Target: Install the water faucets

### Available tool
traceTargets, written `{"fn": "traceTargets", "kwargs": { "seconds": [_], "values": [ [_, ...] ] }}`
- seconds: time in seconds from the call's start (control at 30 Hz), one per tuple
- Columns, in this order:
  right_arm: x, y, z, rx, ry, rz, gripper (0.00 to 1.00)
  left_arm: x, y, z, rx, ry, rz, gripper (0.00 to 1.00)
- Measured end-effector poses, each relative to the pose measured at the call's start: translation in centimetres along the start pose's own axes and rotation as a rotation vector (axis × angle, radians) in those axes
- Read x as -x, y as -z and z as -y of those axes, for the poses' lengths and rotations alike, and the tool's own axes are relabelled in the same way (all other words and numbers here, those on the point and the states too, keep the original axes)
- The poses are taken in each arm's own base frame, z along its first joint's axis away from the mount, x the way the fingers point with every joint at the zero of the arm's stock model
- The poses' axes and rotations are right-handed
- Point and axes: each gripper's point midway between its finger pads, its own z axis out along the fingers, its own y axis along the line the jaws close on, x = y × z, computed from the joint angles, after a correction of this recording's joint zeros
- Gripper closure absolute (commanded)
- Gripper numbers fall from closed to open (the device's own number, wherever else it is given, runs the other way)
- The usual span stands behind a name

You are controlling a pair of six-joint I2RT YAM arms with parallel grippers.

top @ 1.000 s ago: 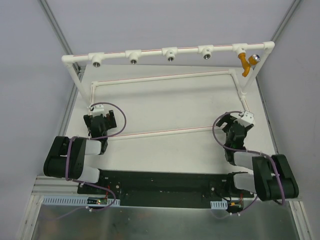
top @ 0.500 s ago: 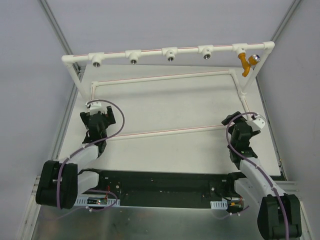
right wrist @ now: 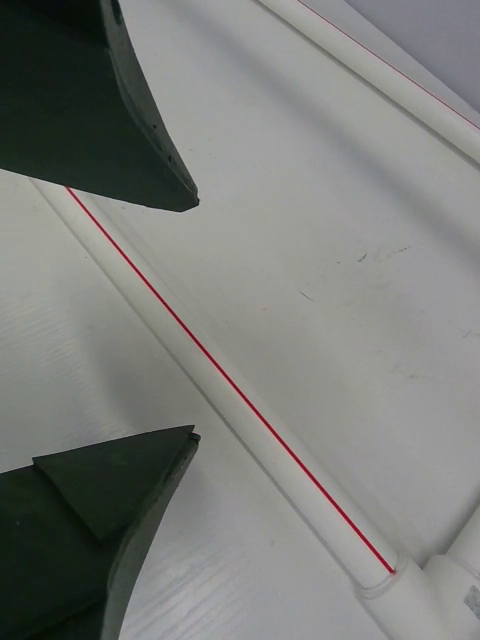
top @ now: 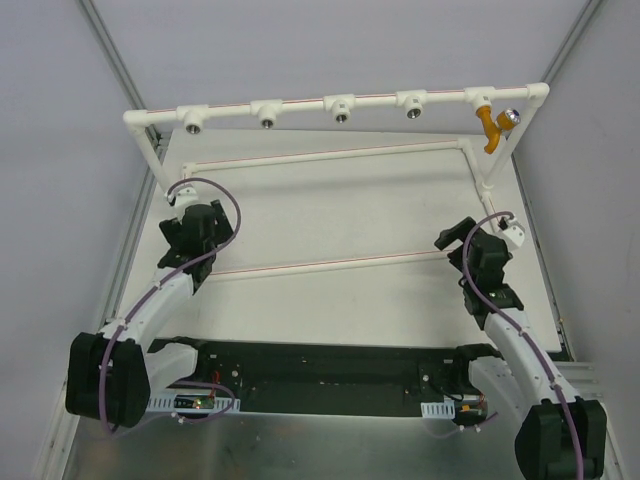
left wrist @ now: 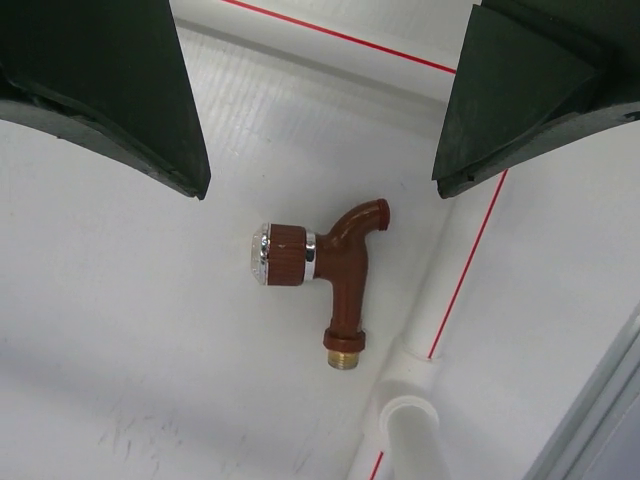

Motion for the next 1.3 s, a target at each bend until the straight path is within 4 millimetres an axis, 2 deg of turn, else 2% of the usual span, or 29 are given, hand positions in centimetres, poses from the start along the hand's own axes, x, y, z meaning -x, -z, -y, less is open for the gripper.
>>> {"fn": "traceTargets", "kwargs": {
  "seconds": [0.13, 0.3, 0.4, 0.8, 1.03, 1.3],
  "values": [
    [-0.4, 0.8, -0.5, 0.037, -0.009, -0.031, 0.01, -1.0, -0.7, 0.8, 0.0, -0.001, -0.09, 0.0],
    [-0.5, 1.7, -1.4, 0.093, -0.019, -0.049, 0.01, -3.2, -1.9, 1.1, -0.003, -0.004, -0.202, 0.0],
    [-0.9, 2.0, -1.5, 0.106, -0.016, -0.072, 0.01, -3.7, -2.5, 1.2, 0.002, -0.001, -0.235, 0.0],
    [-2.4, 2.1, -1.8, 0.131, -0.003, -0.146, 0.01, -3.7, -5.9, 2.3, 0.005, 0.003, -0.319, 0.0],
    [-2.6, 2.1, -2.1, 0.142, -0.002, -0.158, 0.01, -3.5, -7.7, 2.3, 0.017, 0.023, -0.39, 0.0],
    [-2.2, 2.2, -2.5, 0.155, -0.005, -0.152, 0.01, -4.7, -8.3, 2.0, 0.064, -0.002, -0.509, 0.0]
  ]
}}
